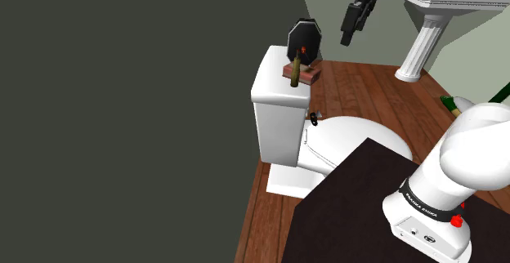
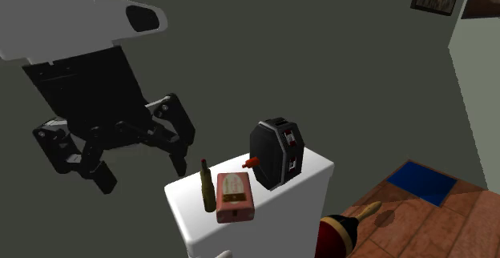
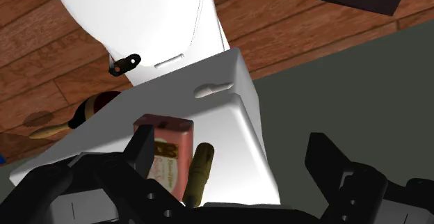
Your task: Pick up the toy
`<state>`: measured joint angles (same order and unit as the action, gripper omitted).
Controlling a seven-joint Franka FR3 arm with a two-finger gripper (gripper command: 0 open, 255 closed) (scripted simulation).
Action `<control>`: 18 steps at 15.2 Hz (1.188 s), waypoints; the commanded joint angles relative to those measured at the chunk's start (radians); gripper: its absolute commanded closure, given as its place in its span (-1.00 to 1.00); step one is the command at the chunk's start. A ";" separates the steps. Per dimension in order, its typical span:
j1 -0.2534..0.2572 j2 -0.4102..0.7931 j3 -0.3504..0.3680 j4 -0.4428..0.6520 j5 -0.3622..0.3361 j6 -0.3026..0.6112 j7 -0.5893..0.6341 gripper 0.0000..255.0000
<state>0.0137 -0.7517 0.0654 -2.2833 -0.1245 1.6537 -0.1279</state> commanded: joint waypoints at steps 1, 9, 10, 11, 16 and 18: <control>0.000 0.000 0.000 0.000 0.000 0.000 0.000 -1.00; -0.106 0.282 0.019 0.112 0.034 0.174 0.281 -1.00; -0.118 0.317 0.019 0.130 0.036 0.191 0.314 -1.00; -0.130 0.352 0.018 0.149 0.039 0.208 0.347 -1.00; -0.182 0.520 0.006 0.253 0.051 0.278 0.503 -1.00; -0.200 0.585 -0.004 0.297 0.057 0.301 0.562 -1.00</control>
<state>-0.1774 -0.2040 0.0650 -2.0137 -0.0706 1.9426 0.3993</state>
